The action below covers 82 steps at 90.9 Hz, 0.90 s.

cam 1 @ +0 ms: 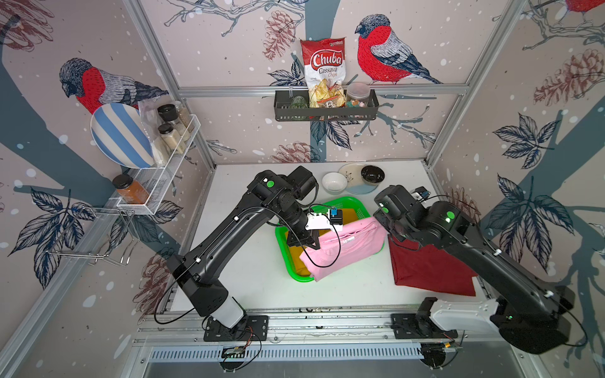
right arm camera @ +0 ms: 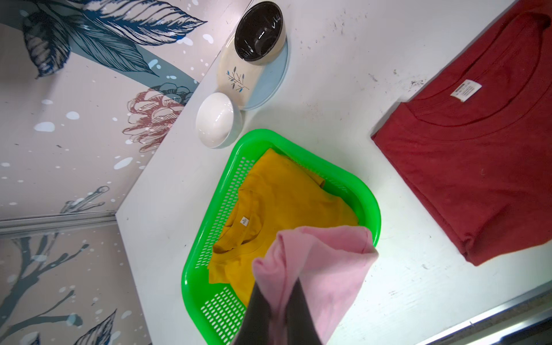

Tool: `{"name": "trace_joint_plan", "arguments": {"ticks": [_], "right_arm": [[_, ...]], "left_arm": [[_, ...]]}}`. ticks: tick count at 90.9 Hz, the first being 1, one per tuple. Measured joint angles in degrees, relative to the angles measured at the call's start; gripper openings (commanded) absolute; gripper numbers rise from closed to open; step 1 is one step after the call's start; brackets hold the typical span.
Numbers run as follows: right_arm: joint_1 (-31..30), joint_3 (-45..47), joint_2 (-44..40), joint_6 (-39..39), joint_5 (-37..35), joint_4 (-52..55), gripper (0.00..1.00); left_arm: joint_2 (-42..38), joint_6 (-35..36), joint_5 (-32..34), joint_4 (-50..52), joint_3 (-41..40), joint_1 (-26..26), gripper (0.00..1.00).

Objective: Put the folded t-shirts into the basket
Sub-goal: Place the T-shirt in the bin.

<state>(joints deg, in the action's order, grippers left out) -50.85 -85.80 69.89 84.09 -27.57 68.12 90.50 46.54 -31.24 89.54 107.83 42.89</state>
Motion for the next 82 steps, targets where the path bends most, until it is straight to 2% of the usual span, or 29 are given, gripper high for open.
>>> {"name": "trace_joint_plan", "arguments": {"ticks": [13, 30, 60, 74, 82], "right_arm": [[0.5, 0.0, 2.3, 0.0, 0.0, -1.7, 0.0], [2.6, 0.6, 9.0, -0.3, 0.7, -4.5, 0.0], [5.7, 1.9, 15.6, -1.8, 4.0, -9.2, 0.0], [6.0, 1.2, 15.1, -2.0, 4.2, -9.1, 0.0], [5.4, 0.9, 12.8, -1.9, 3.6, -8.2, 0.0]], "left_arm": [[0.7, 0.0, 1.8, 0.0, -0.3, -3.0, 0.0], [5.6, 1.1, 3.9, 0.2, -1.0, -6.2, 0.0], [10.4, 2.7, 2.9, 0.0, -4.9, -10.6, 0.0], [10.6, 3.0, 0.9, 0.5, -3.4, -10.7, 0.0], [8.9, 2.7, 0.7, 0.6, -3.0, -8.5, 0.0]]}}
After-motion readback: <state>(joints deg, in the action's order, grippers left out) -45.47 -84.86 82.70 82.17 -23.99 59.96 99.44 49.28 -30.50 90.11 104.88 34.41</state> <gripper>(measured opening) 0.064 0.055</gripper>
